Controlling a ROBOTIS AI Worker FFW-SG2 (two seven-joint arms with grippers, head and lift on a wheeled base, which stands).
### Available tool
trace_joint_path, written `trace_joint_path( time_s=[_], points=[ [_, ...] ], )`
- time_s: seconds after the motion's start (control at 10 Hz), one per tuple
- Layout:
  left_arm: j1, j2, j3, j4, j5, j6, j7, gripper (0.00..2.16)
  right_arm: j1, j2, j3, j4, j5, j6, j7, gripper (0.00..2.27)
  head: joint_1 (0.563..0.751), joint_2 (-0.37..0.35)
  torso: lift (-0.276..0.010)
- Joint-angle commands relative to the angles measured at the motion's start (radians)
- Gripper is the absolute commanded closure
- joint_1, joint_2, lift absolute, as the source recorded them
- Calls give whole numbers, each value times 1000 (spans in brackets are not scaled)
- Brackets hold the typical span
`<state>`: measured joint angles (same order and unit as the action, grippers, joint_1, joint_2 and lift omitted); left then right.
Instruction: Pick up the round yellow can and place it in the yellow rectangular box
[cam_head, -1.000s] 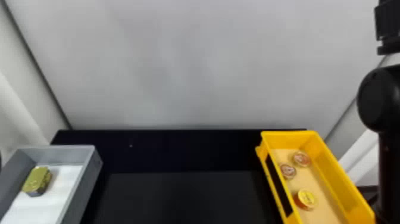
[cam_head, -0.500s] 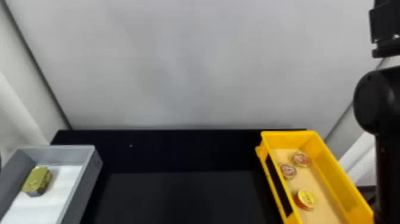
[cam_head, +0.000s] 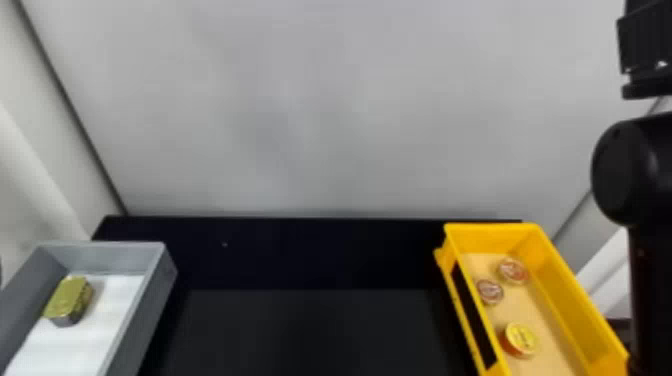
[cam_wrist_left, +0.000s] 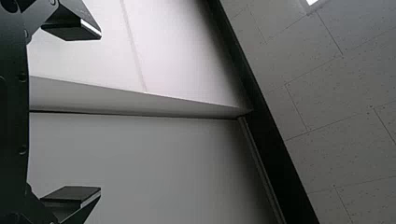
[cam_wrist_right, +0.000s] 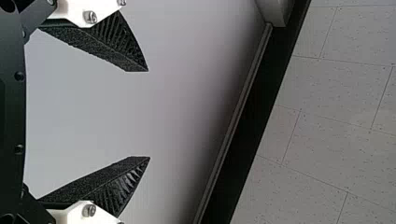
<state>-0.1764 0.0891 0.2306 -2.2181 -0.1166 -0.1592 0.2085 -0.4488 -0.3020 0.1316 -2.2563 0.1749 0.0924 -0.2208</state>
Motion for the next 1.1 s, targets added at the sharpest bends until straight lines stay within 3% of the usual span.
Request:
trace_joint_path(
  time_s=[0.0, 1.0],
  points=[
    [1, 0, -2, 0, -5, 1, 6, 108, 2, 1, -1, 1, 0, -3, -2, 124, 694, -78, -1],
    [3, 0, -7, -3, -29, 9, 20, 108, 12, 0, -7, 4, 0, -22, 1, 124, 694, -78, -1]
  ],
)
